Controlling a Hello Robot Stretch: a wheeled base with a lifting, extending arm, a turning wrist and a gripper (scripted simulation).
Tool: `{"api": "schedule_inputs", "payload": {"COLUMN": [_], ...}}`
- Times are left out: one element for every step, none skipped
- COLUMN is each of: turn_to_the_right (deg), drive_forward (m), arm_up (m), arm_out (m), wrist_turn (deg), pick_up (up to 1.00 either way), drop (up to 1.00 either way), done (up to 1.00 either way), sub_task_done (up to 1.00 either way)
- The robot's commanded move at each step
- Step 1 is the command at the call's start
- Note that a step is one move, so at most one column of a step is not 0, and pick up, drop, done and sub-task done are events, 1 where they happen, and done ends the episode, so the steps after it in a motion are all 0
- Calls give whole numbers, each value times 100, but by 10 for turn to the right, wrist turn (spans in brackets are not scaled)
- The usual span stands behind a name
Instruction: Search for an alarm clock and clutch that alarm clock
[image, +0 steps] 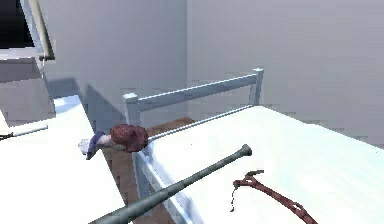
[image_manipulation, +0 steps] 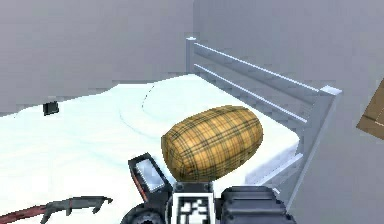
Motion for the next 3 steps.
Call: {"api": "schedule_inputs", "payload": {"turn_to_the_right": [0,0,0], "drive_forward": [0,0,0], "arm_up": [0,0,0], "arm_out": [8,0,0], "wrist_turn": [0,450,450], "pick_up": [0,0,0], "drop": [0,0,0], "done": [0,0,0], "sub_task_done": [0,0,0]}}
